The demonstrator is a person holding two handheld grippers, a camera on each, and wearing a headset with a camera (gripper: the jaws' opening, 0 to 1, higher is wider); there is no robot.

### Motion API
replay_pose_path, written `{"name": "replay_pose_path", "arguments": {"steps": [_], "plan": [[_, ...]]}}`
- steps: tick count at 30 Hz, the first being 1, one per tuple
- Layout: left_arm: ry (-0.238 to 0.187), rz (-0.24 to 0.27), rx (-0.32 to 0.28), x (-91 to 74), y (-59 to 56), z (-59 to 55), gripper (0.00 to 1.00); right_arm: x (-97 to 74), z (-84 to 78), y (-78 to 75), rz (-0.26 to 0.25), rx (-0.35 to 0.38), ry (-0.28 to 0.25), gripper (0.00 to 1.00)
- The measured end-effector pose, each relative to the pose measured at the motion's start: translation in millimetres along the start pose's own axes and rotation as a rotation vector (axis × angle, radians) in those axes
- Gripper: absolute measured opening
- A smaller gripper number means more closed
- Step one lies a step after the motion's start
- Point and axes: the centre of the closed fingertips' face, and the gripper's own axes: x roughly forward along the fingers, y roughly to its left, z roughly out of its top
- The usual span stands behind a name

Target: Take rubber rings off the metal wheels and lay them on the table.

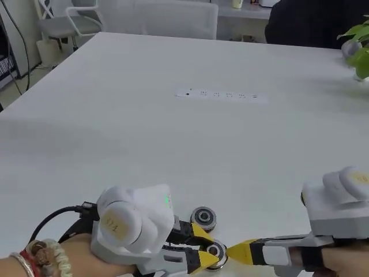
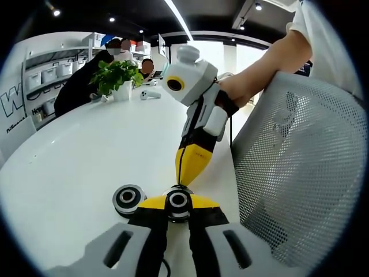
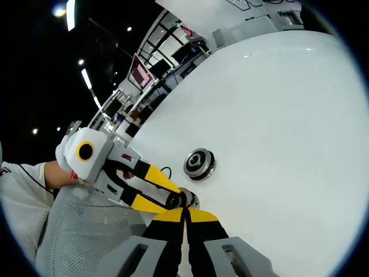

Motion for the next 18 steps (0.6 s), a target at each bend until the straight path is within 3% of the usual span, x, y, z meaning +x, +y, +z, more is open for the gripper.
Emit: {"name": "replay_pose_path", "arguments": {"steps": [18], "plan": [[0.001, -0.002, 0.004, 0.6, -1.1, 0.4, 0.08, 0.2, -0.4, 8.9, 0.002, -0.043, 0.020, 0.00]]}}
